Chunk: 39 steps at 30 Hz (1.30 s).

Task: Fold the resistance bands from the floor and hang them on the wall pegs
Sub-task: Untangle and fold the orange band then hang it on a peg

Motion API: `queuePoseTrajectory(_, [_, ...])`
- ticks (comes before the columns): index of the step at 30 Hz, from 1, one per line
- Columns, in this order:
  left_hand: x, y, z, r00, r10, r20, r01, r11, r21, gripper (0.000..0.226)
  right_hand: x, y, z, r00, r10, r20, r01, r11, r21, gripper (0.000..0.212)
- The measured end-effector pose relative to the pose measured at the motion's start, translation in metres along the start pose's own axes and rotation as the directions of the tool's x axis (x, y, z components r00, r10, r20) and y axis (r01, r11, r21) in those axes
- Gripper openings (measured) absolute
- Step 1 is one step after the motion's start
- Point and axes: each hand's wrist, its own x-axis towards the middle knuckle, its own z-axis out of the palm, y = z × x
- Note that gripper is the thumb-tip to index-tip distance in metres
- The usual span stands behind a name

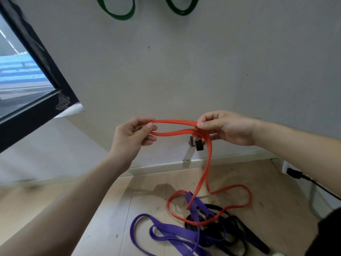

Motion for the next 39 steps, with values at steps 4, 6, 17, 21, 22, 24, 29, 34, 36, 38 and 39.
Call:
queuePoseTrajectory(4, [0.001, 0.006, 0.002, 1.0, -0.01, -0.004, 0.01, 0.997, -0.081, 0.015, -0.006, -0.002, -0.002, 0.999, 0.01, 0.051, -0.01, 1.0, 0.002, 0.018])
queuePoseTrajectory(6, [0.001, 0.007, 0.002, 1.0, -0.009, -0.014, 0.007, 0.99, -0.138, 0.015, -0.006, 0.001, -0.003, 0.998, 0.022, 0.064, -0.023, 1.0, 0.011, 0.019])
queuePoseTrajectory(17, [-0.002, 0.005, -0.009, 0.974, 0.194, 0.118, -0.225, 0.886, 0.404, 0.03, -0.005, -0.003, 0.01, 0.999, -0.028, 0.046, 0.023, 0.995, 0.102, 0.018])
queuePoseTrajectory(21, [-0.02, 0.011, 0.016, 0.843, 0.209, 0.496, -0.51, 0.608, 0.609, 0.055, -0.004, -0.001, 0.019, 0.994, -0.023, 0.11, 0.023, 1.0, 0.001, 0.013])
queuePoseTrajectory(22, [-0.023, 0.011, 0.024, 0.819, 0.192, 0.541, -0.535, 0.596, 0.599, 0.051, -0.004, -0.001, 0.021, 0.992, -0.022, 0.122, 0.023, 1.0, -0.015, 0.012])
queuePoseTrajectory(24, [-0.025, 0.011, 0.033, 0.811, 0.16, 0.563, -0.517, 0.647, 0.561, 0.032, -0.005, -0.002, 0.026, 0.992, -0.024, 0.125, 0.028, 0.999, -0.03, 0.012])
queuePoseTrajectory(29, [-0.021, 0.012, 0.03, 0.844, 0.175, 0.508, -0.467, 0.706, 0.532, 0.016, -0.006, 0.003, 0.028, 0.986, 0.032, 0.161, -0.009, 0.99, -0.142, 0.033])
queuePoseTrajectory(34, [-0.016, 0.016, 0.025, 0.88, 0.311, 0.359, -0.461, 0.745, 0.482, 0.013, -0.001, 0.032, 0.033, 0.979, 0.104, 0.176, -0.02, 0.905, -0.425, 0.013])
queuePoseTrajectory(36, [-0.012, 0.014, 0.018, 0.897, 0.35, 0.269, -0.439, 0.772, 0.46, 0.013, 0.002, 0.037, 0.029, 0.987, 0.088, 0.135, -0.024, 0.909, -0.416, 0.012])
queuePoseTrajectory(38, [-0.006, 0.011, 0.009, 0.913, 0.368, 0.179, -0.408, 0.794, 0.45, 0.008, 0.005, 0.033, 0.023, 0.994, 0.062, 0.088, -0.024, 0.924, -0.381, 0.012])
queuePoseTrajectory(39, [-0.004, 0.009, 0.004, 0.918, 0.369, 0.141, -0.392, 0.804, 0.448, 0.007, 0.005, 0.03, 0.019, 0.997, 0.048, 0.058, -0.024, 0.935, -0.355, 0.014])
